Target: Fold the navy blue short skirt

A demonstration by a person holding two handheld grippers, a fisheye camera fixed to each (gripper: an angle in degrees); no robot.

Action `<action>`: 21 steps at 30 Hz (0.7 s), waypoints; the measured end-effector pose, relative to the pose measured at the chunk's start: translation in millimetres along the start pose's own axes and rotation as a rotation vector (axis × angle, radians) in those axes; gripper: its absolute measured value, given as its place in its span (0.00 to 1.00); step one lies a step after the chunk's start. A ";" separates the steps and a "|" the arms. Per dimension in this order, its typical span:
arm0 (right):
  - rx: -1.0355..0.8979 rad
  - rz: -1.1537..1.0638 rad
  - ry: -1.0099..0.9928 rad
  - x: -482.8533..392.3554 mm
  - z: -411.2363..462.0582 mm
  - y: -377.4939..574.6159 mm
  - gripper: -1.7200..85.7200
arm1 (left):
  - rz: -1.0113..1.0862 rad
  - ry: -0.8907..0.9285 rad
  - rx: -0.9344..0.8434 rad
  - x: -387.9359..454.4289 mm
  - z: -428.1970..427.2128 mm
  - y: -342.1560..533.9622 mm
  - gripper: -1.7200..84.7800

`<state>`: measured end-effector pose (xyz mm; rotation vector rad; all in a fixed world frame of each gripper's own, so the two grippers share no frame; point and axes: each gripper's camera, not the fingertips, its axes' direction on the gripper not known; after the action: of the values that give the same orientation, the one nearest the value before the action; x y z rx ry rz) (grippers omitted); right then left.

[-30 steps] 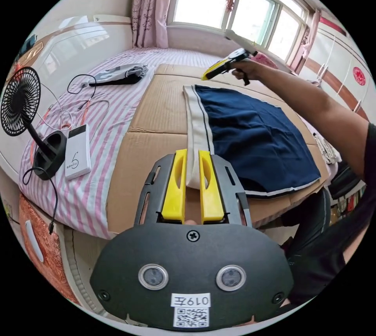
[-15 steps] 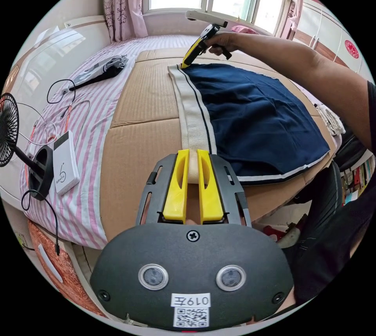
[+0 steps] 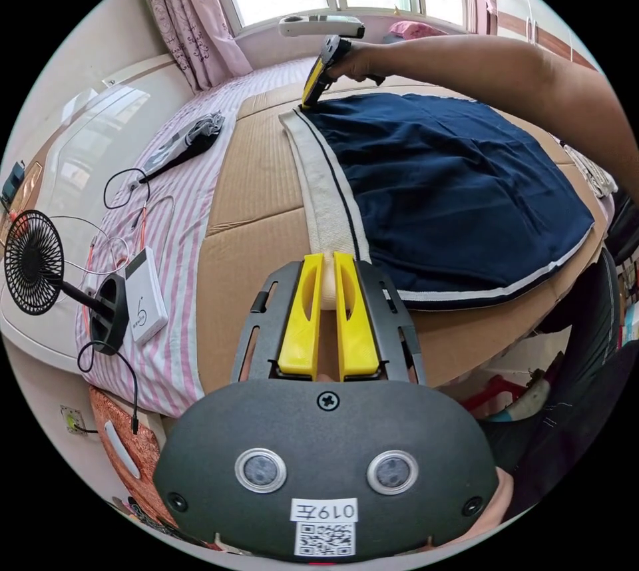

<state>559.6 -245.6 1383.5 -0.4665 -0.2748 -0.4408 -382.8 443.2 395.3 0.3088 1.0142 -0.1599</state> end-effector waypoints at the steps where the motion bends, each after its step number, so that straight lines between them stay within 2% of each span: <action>1: 0.008 -0.001 -0.001 2.0 0.9 0.1 0.03 | -0.002 0.002 0.000 3.0 -0.7 0.0 0.04; 5: 0.055 0.045 -0.051 37.9 -11.6 11.0 0.07 | -0.015 0.016 0.008 10.1 -5.2 1.4 0.03; 8: 0.133 0.171 -0.021 87.6 -39.4 46.6 0.07 | -0.089 0.014 0.061 3.8 -24.3 11.0 0.03; 11: 0.143 0.266 -0.118 134.4 -47.8 87.9 0.09 | -0.075 0.129 0.267 7.6 -63.1 28.2 0.03; 12: 0.106 0.280 -0.167 145.8 -40.5 97.3 0.11 | -0.031 0.208 0.343 16.7 -74.5 29.7 0.03; 14: 0.070 0.271 -0.190 150.8 -29.6 104.0 0.14 | 0.064 0.271 0.372 40.0 -79.7 22.9 0.04; 17: 0.060 0.258 -0.193 153.3 -16.9 101.6 0.15 | 0.213 0.265 0.299 83.3 -67.5 9.2 0.05; 21: -0.012 0.272 -0.230 169.1 5.1 88.7 0.15 | 0.513 0.309 0.223 154.6 -55.3 6.5 0.09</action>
<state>747.5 -230.2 1414.5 -0.5589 -0.4243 -0.1224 -345.1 469.2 237.5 0.8042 1.1905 0.2496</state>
